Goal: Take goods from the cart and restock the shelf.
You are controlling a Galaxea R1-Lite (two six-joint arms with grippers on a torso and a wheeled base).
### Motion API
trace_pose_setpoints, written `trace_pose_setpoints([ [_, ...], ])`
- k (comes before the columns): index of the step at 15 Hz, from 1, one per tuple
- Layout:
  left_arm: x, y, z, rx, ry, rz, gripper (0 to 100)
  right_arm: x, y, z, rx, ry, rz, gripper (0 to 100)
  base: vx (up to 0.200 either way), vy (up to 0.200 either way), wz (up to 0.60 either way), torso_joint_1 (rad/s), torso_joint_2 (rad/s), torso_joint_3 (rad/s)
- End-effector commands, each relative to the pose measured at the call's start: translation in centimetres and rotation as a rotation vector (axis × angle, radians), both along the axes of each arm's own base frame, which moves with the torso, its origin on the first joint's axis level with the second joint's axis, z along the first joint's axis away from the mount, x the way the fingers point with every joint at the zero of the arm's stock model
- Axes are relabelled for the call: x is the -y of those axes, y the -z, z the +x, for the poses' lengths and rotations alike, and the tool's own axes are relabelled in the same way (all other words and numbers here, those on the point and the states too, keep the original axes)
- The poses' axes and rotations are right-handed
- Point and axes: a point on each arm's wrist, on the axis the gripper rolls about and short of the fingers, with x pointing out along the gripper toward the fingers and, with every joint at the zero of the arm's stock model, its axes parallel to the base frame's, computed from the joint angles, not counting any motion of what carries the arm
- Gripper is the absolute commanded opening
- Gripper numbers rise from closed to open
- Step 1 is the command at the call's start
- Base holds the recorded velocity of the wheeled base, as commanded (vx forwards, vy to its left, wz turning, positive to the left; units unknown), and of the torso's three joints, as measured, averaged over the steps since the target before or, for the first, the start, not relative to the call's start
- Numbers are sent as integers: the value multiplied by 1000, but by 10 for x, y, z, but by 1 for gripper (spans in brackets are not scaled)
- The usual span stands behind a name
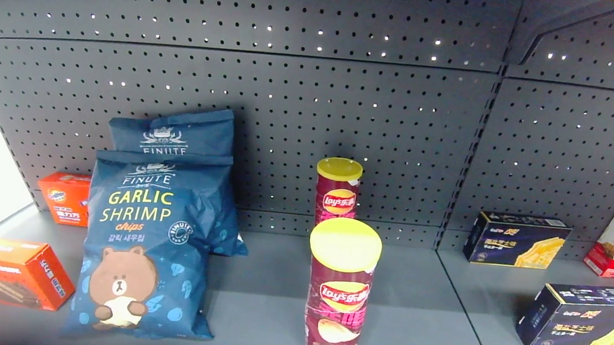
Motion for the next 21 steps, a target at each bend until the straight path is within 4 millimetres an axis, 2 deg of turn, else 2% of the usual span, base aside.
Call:
trace_pose_setpoints([
  [1,0,0,0,-1,1,-1,100,0,0,0,-2,0,0,100,0,0,0,0,0,0],
  [21,0,0,0,-3,-9,-3,100,0,0,0,-2,-1,0,100,0,0,0,0,0,0],
])
